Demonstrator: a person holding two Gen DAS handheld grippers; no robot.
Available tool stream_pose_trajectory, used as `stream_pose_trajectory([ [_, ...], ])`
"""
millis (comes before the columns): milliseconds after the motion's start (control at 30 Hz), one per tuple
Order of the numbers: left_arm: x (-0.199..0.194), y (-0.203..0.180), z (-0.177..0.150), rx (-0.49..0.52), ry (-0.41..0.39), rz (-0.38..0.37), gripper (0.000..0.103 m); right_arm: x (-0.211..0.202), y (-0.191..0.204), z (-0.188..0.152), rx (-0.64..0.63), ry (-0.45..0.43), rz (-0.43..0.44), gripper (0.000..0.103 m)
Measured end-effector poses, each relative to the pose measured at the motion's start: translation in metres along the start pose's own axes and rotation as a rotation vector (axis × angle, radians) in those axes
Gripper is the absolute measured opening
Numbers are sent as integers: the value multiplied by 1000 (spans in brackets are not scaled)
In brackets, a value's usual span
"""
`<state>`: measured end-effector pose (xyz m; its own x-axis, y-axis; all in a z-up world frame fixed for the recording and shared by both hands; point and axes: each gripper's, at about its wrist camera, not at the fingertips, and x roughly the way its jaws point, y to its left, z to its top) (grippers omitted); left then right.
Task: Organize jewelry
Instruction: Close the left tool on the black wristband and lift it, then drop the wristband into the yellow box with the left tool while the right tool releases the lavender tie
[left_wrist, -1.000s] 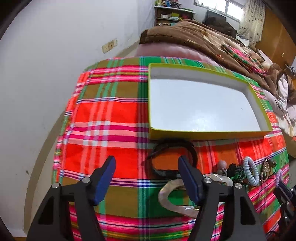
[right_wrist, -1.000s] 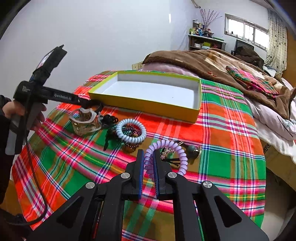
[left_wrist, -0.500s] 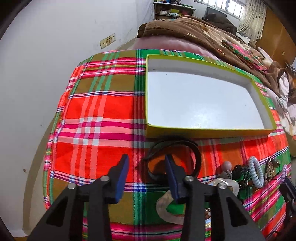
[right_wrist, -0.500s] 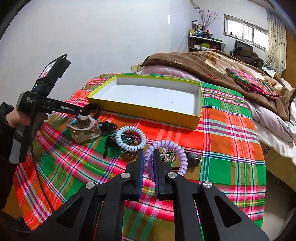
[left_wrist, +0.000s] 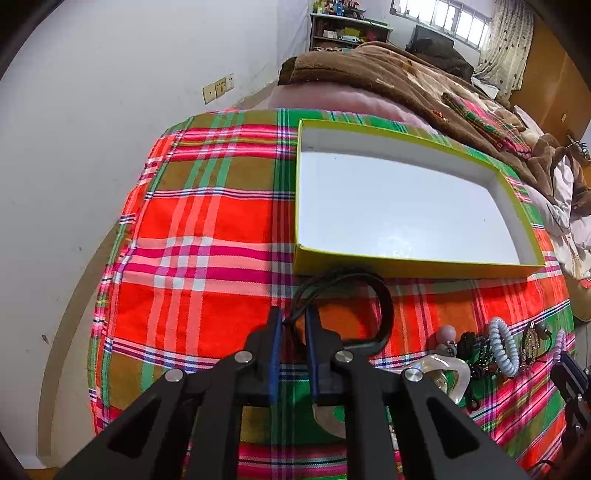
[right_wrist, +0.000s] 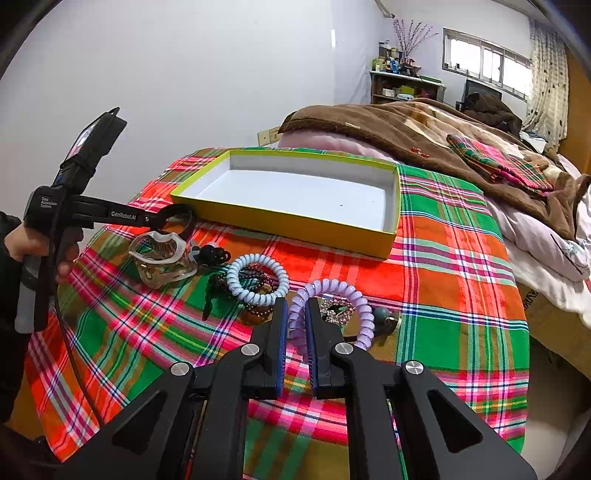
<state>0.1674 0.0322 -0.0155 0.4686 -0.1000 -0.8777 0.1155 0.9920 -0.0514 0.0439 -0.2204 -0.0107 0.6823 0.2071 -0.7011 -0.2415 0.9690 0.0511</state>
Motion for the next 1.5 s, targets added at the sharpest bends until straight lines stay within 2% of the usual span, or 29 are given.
stream_pose_trajectory([
  [467,-32,1,6,-6,-69,-21,13,-15,-1,12,6,-52,-11,10],
  [867,-55,-10,25,16,-130,-46,13,-19,-15,42,17,-91,-13,10],
  [1300,-35,-24,65,16,-127,-114,13,22,-33,103,-31,-90,-50,10],
  [1500,-14,-27,81,7,-105,-143,13,60,-42,119,-37,-35,-50,10],
])
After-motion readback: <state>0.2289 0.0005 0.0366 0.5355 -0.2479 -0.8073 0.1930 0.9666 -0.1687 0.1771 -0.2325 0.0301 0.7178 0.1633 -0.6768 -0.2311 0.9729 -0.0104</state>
